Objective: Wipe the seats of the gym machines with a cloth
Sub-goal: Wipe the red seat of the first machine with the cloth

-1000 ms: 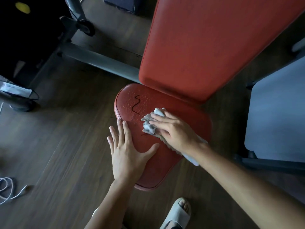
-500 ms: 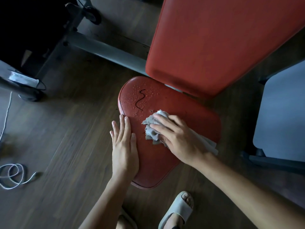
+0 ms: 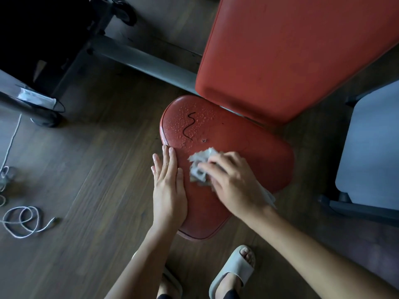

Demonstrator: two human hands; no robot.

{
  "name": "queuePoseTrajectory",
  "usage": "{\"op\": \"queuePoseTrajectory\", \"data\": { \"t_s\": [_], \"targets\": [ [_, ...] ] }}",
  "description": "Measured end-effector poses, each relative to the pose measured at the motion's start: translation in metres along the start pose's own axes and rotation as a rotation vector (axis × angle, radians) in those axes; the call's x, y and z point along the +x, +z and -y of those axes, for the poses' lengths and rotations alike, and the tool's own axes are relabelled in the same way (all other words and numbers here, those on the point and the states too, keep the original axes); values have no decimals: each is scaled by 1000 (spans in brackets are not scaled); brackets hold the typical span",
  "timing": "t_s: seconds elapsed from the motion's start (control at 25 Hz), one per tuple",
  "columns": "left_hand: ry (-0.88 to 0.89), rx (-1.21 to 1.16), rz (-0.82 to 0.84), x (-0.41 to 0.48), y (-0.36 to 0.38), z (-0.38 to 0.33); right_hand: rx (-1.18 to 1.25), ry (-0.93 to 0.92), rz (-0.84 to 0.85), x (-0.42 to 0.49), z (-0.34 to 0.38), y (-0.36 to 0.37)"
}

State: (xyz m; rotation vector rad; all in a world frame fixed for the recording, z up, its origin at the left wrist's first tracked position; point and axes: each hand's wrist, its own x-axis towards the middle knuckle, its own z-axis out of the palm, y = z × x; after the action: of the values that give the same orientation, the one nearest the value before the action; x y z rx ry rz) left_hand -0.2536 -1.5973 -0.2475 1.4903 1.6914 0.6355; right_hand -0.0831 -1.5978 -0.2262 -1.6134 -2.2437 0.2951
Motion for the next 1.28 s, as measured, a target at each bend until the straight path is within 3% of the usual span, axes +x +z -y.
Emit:
{"op": "queuePoseTrajectory", "data": {
  "t_s": [0.16, 0.4, 0.56, 0.76, 0.96, 1.16, 1.28],
  "targets": [
    [-29, -42, -18, 1, 4, -6, 2, 314, -116, 26, -11, 8],
    [-50, -80, -13, 3, 2, -6, 45, 6, 4, 17, -8, 0],
    [-49, -68, -28, 5, 10, -18, 17, 283, -94, 42, -23, 8],
    [-74, -77, -28, 6, 9, -18, 114, 51, 23, 11, -10, -3],
    [-138, -157, -34, 6, 5, -23, 69, 315, -76, 45, -15, 8],
    [-118, -114, -39, 7, 8, -23, 73, 159, -34, 3, 1, -6],
    [-73, -56, -55, 4, 11, -23, -72, 329, -80, 16, -57, -15]
  ]
}}
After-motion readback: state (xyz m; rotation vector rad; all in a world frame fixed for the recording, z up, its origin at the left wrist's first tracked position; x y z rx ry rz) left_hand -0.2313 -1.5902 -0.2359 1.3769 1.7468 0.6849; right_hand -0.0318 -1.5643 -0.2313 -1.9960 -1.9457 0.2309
